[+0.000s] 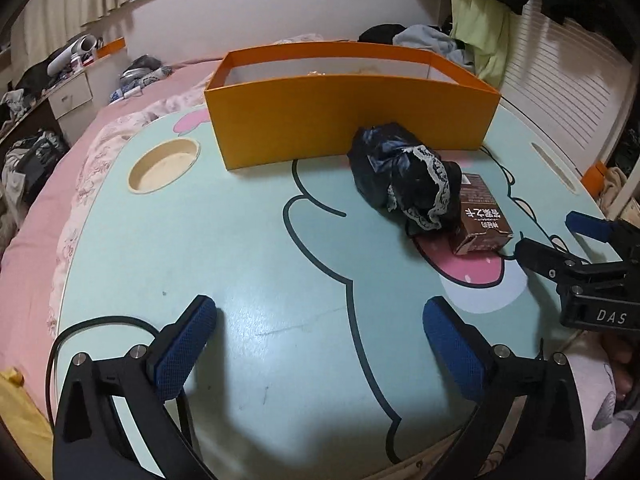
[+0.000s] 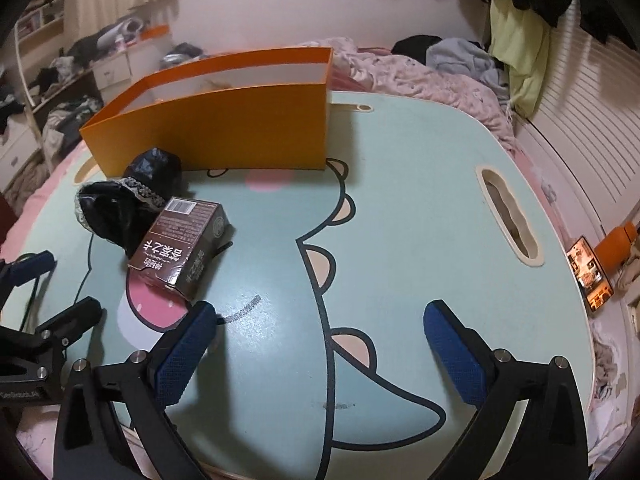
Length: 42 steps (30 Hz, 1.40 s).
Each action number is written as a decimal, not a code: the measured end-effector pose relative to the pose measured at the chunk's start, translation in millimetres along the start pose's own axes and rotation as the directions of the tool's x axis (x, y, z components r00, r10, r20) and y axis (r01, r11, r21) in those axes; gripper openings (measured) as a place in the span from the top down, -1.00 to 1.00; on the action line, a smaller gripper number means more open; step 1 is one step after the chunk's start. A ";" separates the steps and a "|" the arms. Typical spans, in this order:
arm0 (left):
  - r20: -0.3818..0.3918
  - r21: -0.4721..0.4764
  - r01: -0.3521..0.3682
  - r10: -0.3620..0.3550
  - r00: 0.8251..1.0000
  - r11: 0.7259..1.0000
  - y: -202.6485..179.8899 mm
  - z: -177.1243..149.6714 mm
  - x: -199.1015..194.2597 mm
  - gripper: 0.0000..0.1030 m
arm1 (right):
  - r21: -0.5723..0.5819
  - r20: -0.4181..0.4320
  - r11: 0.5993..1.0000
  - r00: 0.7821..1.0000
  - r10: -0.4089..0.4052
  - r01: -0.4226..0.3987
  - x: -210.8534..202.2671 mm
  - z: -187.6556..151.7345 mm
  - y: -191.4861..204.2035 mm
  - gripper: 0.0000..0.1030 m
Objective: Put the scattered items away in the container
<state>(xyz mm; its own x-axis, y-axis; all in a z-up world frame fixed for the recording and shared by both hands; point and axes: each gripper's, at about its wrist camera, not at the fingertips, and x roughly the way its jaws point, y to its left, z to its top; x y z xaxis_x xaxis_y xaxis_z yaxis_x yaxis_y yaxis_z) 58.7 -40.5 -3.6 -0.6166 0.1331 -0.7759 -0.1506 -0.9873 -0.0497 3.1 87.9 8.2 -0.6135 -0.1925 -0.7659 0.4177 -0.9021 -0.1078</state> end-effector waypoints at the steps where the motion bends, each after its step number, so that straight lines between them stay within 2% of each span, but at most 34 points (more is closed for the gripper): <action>1: 0.001 0.000 0.001 -0.001 1.000 1.000 -0.7 -0.2 -0.3 -0.99 | -0.001 0.002 1.000 1.000 0.001 -0.001 -0.1 -0.6 -0.5 -1.00; 42: -0.001 -0.015 -0.012 0.012 1.000 1.000 5.1 -0.4 4.5 -0.99 | -0.012 0.006 1.000 1.000 0.006 -0.006 -0.3 2.7 6.8 -1.00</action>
<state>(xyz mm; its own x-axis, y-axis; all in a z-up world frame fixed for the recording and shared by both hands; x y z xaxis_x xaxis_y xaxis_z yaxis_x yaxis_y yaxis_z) 55.4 -45.0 -7.6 -0.6178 0.1217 -0.7769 -0.1316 -0.9900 -0.0505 4.4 80.8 9.4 -0.6149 -0.2008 -0.7626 0.4298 -0.8961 -0.1106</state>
